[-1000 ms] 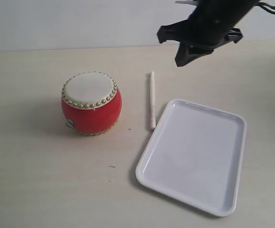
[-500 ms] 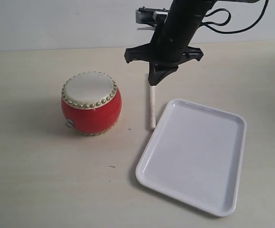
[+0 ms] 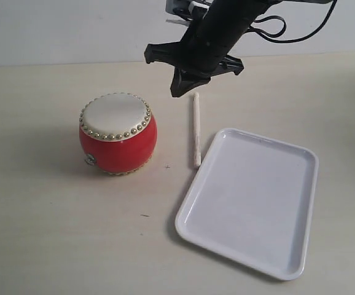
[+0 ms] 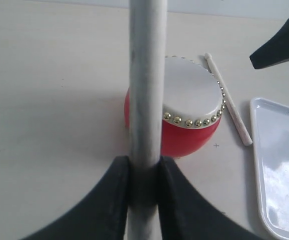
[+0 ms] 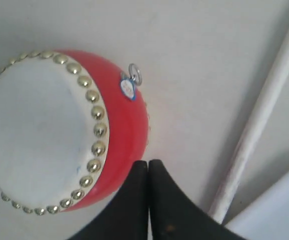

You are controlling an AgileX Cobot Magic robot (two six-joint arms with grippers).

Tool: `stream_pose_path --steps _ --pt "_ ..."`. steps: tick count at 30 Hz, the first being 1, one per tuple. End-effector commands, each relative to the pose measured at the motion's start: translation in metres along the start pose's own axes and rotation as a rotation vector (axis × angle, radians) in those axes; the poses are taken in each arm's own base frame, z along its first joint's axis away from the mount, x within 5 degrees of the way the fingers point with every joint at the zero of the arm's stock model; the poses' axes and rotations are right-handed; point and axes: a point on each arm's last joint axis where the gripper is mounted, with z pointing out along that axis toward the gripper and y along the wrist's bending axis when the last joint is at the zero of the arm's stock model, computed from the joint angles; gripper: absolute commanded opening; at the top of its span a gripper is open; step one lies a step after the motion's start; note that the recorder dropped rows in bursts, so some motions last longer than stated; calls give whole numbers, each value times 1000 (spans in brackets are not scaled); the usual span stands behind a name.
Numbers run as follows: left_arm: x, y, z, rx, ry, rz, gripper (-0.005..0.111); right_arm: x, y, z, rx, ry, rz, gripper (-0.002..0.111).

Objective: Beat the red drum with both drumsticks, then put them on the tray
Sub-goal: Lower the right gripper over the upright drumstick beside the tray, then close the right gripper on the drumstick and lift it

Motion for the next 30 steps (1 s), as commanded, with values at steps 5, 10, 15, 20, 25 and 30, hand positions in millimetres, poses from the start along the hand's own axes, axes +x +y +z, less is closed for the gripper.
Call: stream_pose_path --steps 5,10,15,20,25,30 --pt "-1 -1 0 8 -17 -28 0 -3 -13 19 118 25 44 3" --pt "-1 -1 0 9 -19 -31 0 -9 -10 26 181 87 20 20" --pt "-1 -1 0 10 -23 -31 0 -14 -7 41 263 121 19 34" --pt "-1 -1 0 10 -23 -31 0 -11 -14 60 309 196 58 38" --pt "-1 -1 0 9 -21 -31 0 -9 -20 66 351 206 86 38" --pt "-1 -1 0 10 -23 -31 0 -8 -21 69 359 205 154 38"
